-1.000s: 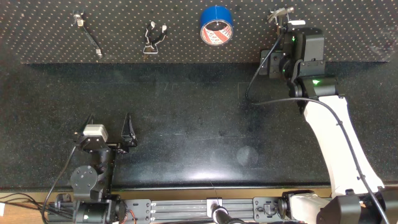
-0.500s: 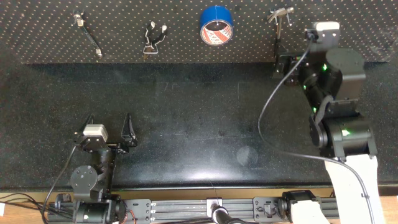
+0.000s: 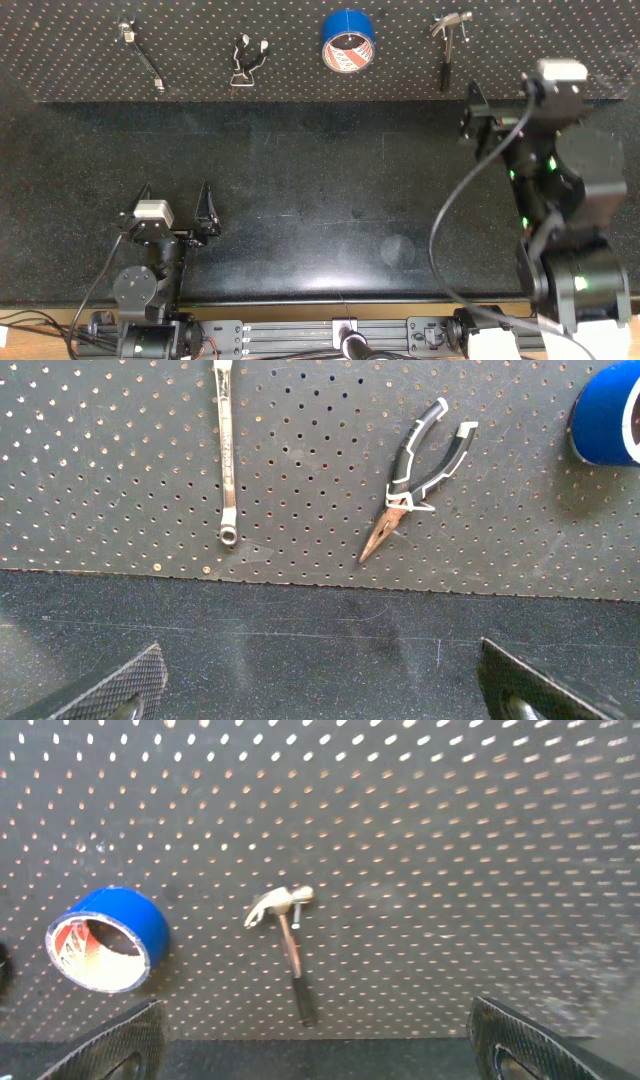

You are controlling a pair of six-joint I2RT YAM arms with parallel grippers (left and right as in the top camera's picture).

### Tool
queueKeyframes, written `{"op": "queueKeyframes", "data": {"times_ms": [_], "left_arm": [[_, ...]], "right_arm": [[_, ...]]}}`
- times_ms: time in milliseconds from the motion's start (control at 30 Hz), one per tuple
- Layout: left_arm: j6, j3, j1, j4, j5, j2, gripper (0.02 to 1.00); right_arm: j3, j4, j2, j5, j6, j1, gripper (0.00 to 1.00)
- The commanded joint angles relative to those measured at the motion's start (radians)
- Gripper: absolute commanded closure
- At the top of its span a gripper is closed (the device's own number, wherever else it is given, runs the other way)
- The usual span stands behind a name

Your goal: Place Tools Onto Pegboard

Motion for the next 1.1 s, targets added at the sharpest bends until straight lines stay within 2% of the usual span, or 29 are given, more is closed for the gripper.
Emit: {"op": "queueKeyframes", "data": {"times_ms": [33, 133, 300, 400, 533, 667, 867, 1100], "left_arm": [[0.01, -0.002, 0.006, -0.007, 0.007, -0.01, 0.018], [0.01, -0.002, 0.006, -0.007, 0.007, -0.01, 0.023], [0.01, -0.002, 0.006, -0.007, 0.007, -0.01, 0.023], [0.01, -0.002, 0.006, -0.007, 0.007, -0.01, 0.023], [0.009, -0.002, 0.006, -0.007, 0.007, -0.01, 0.023], [0.01, -0.002, 0.006, -0.007, 0.007, -0.01, 0.02], [0.01, -0.002, 0.006, -0.008, 0.007, -0.01, 0.023], [0.01, -0.002, 0.006, -0.007, 0.007, -0.01, 0.023]], "right_arm": [[-0.103, 0.037, -0.09, 0.117, 0.078, 0.006, 0.031], [-0.277, 0.217, -0.168, 0.116, 0.098, 0.006, 0.031], [-0.604, 0.552, -0.304, 0.116, 0.218, 0.006, 0.031], [-0.813, 0.687, -0.409, 0.116, 0.286, 0.006, 0.031], [-0.979, 0.766, -0.522, 0.113, 0.287, 0.006, 0.029], [-1.088, 0.773, -0.629, 0.1, 0.281, 0.006, 0.031], [-1.119, 0.713, -0.69, 0.079, 0.204, 0.0, 0.031], [-1.119, 0.513, -0.805, 0.051, 0.19, -0.047, 0.031]]}}
